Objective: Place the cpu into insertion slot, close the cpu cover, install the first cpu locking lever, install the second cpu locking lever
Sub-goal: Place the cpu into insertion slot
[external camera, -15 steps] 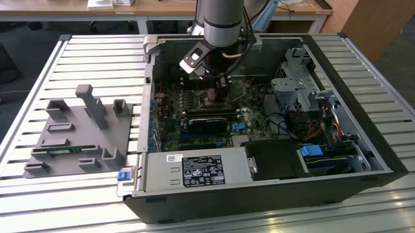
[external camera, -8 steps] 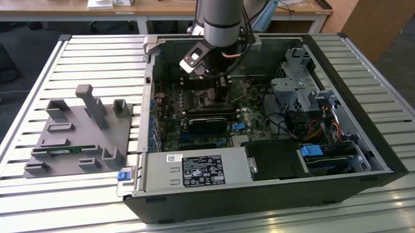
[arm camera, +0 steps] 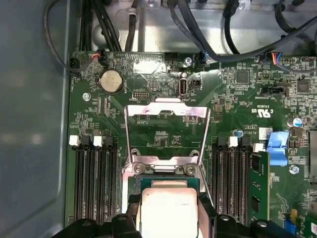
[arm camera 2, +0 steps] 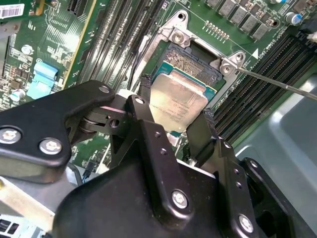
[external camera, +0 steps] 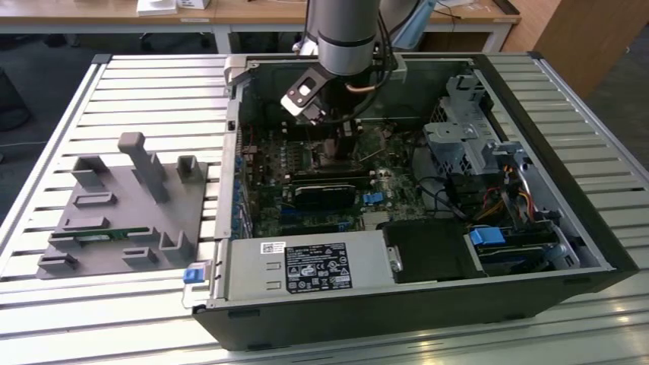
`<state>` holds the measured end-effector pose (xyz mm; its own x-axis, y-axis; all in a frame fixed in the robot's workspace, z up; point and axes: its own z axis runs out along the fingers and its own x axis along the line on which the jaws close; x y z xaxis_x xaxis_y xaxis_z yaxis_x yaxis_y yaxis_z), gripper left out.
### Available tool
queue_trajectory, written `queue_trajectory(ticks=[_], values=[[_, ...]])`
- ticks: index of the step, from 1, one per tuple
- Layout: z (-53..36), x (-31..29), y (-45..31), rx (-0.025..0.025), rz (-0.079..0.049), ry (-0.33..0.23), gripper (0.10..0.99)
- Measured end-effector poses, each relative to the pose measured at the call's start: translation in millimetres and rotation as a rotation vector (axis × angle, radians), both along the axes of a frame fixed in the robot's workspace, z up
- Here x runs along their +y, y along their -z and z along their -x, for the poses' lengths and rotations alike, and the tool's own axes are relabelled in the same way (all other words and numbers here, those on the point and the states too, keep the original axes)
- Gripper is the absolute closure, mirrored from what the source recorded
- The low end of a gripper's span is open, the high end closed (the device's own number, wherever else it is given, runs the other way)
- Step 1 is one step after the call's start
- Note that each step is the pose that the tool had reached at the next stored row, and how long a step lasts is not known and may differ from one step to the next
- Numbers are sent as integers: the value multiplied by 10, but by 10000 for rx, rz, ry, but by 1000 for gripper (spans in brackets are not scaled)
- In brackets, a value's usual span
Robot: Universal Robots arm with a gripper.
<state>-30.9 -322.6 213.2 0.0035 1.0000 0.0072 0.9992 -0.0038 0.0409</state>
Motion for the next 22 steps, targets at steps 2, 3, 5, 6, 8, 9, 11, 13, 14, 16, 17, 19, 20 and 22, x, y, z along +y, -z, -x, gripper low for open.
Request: queue_trajectory(ticks=[2,3,5,6,8,9,11,13,14,16,17,19,20,22], values=[[7,2,12,0,1,0,545],[9,2,16,0,1,1,545],[22,3,19,2,2,10,545],[28,4,24,0,0,12,545],[33,9,35,0,-1,13,545],[33,12,43,0,0,13,545],[33,19,59,1,0,12,545],[34,25,71,1,1,13,545],[34,27,78,1,1,12,545],[33,29,90,0,1,11,545],[34,29,95,0,1,12,545],[37,29,104,1,2,13,545],[37,29,108,1,1,13,545],[38,29,115,1,2,13,545]])
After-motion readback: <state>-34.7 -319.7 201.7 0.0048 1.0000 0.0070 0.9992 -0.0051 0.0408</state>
